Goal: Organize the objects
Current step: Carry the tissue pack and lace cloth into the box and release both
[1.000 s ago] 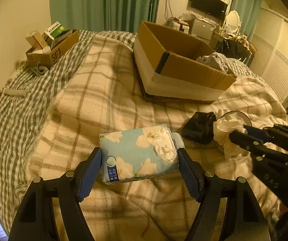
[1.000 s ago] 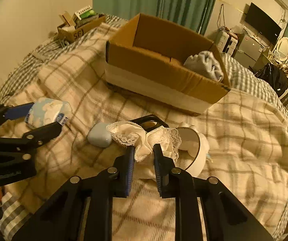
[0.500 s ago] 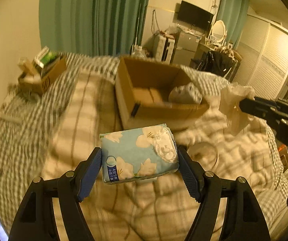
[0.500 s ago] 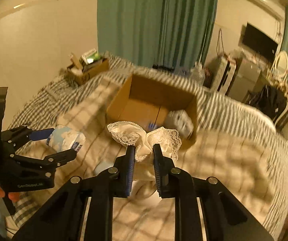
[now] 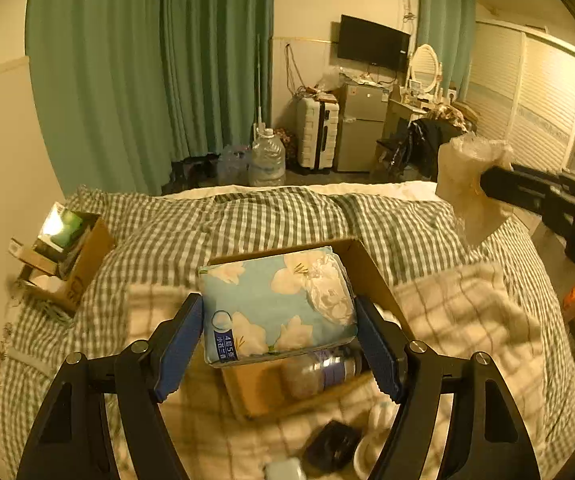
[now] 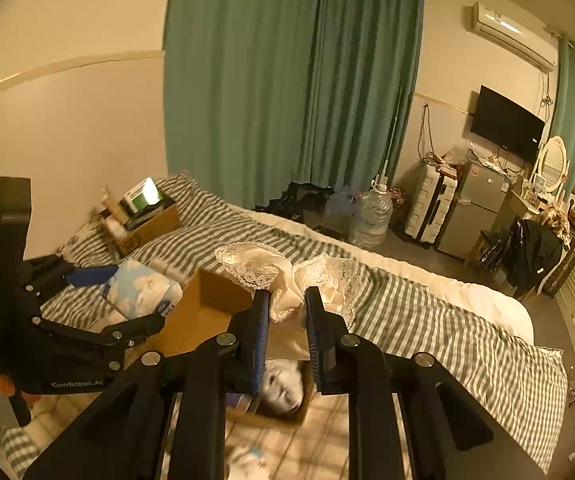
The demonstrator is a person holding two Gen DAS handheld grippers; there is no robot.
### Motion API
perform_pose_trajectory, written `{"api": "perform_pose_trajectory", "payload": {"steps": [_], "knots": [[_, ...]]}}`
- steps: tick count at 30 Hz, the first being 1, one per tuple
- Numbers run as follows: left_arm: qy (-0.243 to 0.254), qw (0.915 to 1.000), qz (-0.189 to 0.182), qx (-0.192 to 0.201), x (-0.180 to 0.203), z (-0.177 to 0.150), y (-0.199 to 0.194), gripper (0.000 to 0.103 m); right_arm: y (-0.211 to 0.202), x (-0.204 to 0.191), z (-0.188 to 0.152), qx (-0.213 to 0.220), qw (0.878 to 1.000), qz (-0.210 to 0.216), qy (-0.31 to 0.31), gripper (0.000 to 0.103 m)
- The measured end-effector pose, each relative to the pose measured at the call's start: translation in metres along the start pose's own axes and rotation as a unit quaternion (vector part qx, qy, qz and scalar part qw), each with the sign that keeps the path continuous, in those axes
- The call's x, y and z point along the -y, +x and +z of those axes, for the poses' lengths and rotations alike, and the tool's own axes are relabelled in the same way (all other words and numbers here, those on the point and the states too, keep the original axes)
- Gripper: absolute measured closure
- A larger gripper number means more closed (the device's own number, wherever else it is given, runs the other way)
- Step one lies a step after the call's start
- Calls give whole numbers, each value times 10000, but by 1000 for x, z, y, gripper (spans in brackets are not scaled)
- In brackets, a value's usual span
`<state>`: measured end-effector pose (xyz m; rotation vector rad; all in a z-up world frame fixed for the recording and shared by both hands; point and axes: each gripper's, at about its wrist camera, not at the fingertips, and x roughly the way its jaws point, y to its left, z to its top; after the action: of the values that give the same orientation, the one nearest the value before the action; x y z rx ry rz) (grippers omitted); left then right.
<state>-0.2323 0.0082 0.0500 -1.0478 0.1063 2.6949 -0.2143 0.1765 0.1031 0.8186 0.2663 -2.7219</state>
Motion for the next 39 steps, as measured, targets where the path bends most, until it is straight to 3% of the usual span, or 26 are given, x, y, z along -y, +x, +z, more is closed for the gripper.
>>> {"api": "perform_pose_trajectory", "payload": {"steps": [4,12,18,20,21,22,23,32,39], "knots": [[139,9995,207,-179,10,4,38,27,41,10,-3,-165,9996,186,110,87],[279,9983,311,-417,12,-25,94,27,120,9,-47,-645,9962,517,260,87],[277,9976,360,-524,5,-38,114,26,146,9,-67,-757,9949,572,355,86],[271,9979,301,-500,5,-37,113,23,146,10,-66,-619,9958,550,388,74],[273,9981,267,-483,6,-36,109,16,143,11,-65,-562,9961,530,426,66],[267,9981,262,-481,5,-34,107,9,137,13,-63,-486,9964,490,484,49],[252,9982,281,-470,6,-32,103,0,132,13,-59,-433,9967,457,520,42],[258,9988,422,12,7,-21,11,0,32,17,-27,-302,9985,-103,451,42],[44,9989,375,284,-5,-41,-75,0,-66,-3,-31,-355,9972,-521,395,39]]}}
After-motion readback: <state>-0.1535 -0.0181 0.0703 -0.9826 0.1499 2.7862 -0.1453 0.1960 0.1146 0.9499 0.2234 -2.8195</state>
